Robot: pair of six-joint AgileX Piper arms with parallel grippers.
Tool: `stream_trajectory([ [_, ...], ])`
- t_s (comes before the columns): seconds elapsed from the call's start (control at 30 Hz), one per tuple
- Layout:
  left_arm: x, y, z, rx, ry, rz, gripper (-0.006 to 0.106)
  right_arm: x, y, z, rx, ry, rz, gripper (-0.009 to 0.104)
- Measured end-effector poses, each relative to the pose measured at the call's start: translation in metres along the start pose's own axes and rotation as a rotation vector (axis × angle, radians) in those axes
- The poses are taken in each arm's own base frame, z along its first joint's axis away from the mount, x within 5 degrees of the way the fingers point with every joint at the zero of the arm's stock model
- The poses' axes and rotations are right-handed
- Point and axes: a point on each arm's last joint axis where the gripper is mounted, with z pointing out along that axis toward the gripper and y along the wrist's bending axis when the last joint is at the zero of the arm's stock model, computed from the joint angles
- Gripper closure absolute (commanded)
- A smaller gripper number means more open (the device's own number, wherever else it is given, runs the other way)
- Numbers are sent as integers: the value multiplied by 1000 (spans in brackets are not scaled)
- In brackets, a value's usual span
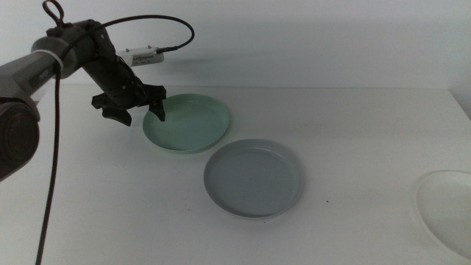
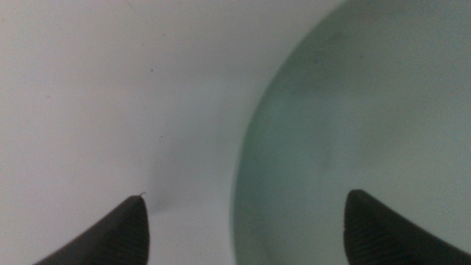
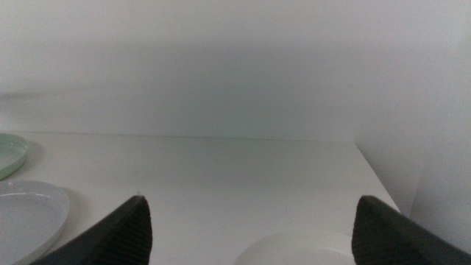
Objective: Stack the three bowls on top of each other.
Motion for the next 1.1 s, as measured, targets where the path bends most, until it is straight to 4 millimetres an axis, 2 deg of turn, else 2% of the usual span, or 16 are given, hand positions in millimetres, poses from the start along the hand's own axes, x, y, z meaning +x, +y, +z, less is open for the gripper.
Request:
stream_trajectory([
  [0.13,2,1,7,1,15,5,41,0,0,0,0,0,0,23],
  [0.3,2,2,10,-1,24,14,89,0,0,0,0,0,0,23],
  [0.37,3,3,11,-1,29,15,102,0,0,0,0,0,0,23],
  [0.47,0,1,6,7,17,16,102,0,0,0,0,0,0,23],
  [0.53,-1,-1,-6,15,7,18,102,0,0,0,0,0,0,23],
  [0.63,-3,-4,-44,16,-49,44,102,0,0,0,0,0,0,23],
  [0.73,5,-18,-89,15,-136,77,102,0,0,0,0,0,0,23],
  [0.87,35,-52,-132,50,-209,110,102,0,0,0,0,0,0,23],
  [0.97,59,-78,-134,93,-192,136,102,0,0,0,0,0,0,23],
  [1.1,81,-106,-114,119,-130,160,102,0,0,0,0,0,0,23],
])
